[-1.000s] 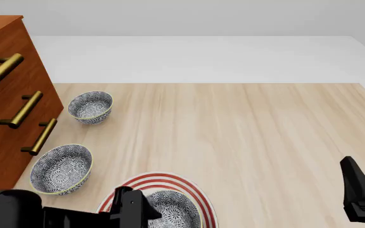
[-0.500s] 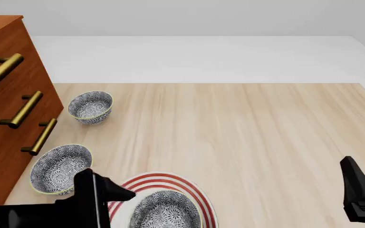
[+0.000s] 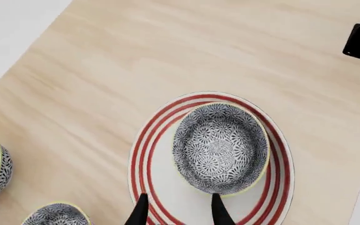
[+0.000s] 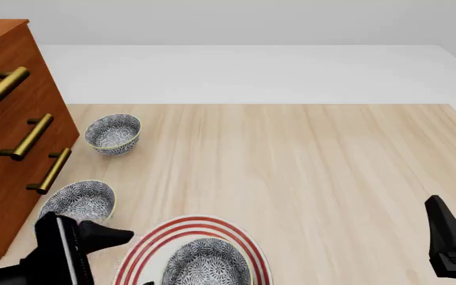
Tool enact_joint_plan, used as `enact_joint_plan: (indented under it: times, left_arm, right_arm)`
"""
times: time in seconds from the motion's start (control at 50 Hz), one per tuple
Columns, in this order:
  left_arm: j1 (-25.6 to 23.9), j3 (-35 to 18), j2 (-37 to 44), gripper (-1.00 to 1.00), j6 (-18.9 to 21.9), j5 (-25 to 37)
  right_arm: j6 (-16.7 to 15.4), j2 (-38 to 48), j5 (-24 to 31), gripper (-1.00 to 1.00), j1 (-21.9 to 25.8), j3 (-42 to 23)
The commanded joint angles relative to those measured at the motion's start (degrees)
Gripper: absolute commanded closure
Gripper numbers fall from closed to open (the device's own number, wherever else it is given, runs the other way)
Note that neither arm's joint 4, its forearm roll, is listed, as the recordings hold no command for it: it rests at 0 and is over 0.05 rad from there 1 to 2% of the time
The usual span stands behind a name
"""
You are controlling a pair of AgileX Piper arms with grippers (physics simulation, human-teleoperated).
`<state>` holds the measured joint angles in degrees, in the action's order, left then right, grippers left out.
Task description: Pick up the bowl and put it in the middle on the plate.
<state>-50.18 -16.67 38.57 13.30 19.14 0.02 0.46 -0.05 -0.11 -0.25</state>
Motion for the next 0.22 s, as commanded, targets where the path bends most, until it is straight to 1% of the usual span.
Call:
enact_joint_plan:
  times: [0.02,0.04,0.08,0.12,0.14,0.18,0.22]
  left_arm:
    - [3.3,2.7,-8.0,-1.00,-2.4,0.7]
    - [3.1,2.7,-8.0,-1.00,-3.3,0.7]
    - [3.1,3.8,-8.9,-1.00,-2.3,0.6]
    - [4.0,4.2,-11.2,-1.00,-2.8,1.8]
    - [5.8,3.7,-15.3,-1.00,-2.1,4.6]
    - [6.7,2.7,-17.5,-1.00,-3.4,6.5]
    - [5.1,2.6,-16.7,-1.00,-3.7,4.8]
  right_arm:
    - [0.0,0.0,0.0,-1.00,0.0,0.0]
    - [0.0,0.0,0.0,-1.00,0.0,0.0]
    - [0.0,0.0,0.0,-1.00,0.0,0.0]
    - [0.0,0.0,0.0,-1.00,0.0,0.0]
    - [0.0,0.0,0.0,-1.00,0.0,0.0]
    - [0.0,0.0,0.0,-1.00,0.0,0.0]
    - [0.0,0.0,0.0,-1.00,0.0,0.0]
